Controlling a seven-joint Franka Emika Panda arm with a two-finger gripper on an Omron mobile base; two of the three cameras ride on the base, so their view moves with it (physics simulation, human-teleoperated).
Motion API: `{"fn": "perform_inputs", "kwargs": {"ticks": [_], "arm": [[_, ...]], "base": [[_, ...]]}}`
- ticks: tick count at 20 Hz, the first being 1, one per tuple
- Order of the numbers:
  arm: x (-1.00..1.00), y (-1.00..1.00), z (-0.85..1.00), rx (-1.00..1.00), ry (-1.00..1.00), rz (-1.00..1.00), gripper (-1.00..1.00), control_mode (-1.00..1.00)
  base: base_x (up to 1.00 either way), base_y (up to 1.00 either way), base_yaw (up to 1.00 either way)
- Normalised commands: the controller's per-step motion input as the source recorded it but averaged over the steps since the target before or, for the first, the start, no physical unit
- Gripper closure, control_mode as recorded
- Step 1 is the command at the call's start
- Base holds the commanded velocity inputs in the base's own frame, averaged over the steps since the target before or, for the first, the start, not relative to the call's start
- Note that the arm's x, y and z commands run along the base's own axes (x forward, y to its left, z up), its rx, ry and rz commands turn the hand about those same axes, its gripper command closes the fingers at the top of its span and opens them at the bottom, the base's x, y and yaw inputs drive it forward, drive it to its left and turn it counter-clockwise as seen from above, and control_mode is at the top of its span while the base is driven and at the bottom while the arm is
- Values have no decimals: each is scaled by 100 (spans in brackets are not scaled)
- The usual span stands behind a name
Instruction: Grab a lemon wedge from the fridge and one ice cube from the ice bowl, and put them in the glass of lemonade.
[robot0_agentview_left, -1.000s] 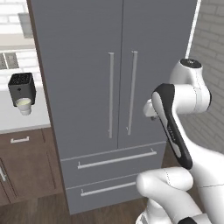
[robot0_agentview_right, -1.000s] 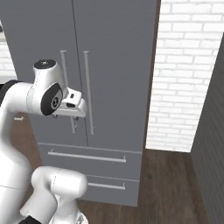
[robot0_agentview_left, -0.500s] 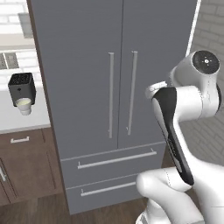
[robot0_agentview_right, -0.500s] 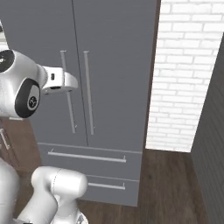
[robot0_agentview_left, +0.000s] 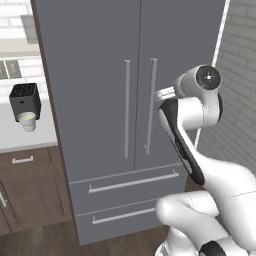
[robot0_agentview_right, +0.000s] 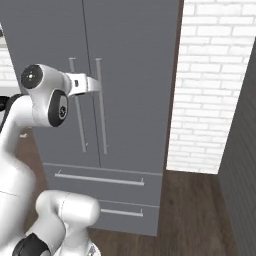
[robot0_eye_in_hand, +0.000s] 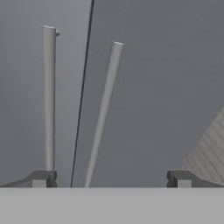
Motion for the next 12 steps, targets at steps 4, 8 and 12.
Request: {"fn": "perform_inputs", "kwargs": {"ticks": [4,8,12], "arm": [[81,-22,-4,27,0,0,-100,-100],[32,-26,-11,36,18,0,-100,-100],[18,1,-5,3,25,0,-100,-100]], "base": [[0,0,0],[0,0,0],[0,0,0]]}}
